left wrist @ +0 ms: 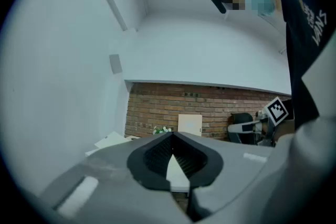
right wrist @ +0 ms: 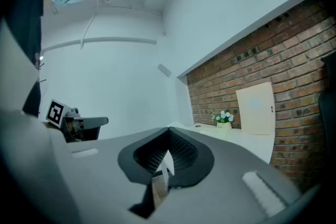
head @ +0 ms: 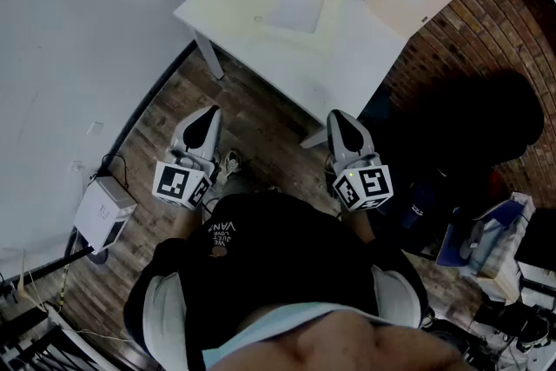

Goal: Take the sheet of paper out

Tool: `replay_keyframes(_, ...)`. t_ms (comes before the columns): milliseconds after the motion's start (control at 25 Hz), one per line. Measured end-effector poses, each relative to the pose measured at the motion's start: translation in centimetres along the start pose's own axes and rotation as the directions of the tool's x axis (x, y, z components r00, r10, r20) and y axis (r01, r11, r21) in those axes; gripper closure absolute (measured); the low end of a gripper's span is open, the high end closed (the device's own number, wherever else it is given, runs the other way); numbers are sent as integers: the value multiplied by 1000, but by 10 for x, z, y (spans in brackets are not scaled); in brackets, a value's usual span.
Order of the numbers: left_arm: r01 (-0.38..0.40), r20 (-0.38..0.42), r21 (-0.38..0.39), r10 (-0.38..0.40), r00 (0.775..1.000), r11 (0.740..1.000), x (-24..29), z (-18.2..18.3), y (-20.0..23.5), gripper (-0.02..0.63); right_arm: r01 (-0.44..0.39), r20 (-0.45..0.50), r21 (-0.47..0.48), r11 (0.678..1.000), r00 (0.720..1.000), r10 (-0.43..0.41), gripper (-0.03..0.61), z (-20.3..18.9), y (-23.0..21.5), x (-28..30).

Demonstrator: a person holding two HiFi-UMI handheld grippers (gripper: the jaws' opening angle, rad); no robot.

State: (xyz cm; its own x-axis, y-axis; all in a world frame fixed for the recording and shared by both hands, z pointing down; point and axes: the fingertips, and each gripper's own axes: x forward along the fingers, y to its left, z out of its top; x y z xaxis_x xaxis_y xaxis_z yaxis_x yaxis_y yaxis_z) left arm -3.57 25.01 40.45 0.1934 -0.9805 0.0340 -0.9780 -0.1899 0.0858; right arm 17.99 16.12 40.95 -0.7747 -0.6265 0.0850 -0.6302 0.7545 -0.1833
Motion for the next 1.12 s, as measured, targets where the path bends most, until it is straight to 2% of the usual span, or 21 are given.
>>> replay_keyframes(320,18,-4,-12,-18,1000,1000,16,-1,27,614,20,36,56,998,999,-22,577,5,-5,30)
replay_keyframes(640,100,-8,-5,-100,995,995,48,6,58,614,64,44,50,997,997,-66,577,13,-9,69)
replay_keyframes(1120,224,-22,-10,-224,974,975,87,15,134,614,207,76,77,975,974,-213,577,17,6,127)
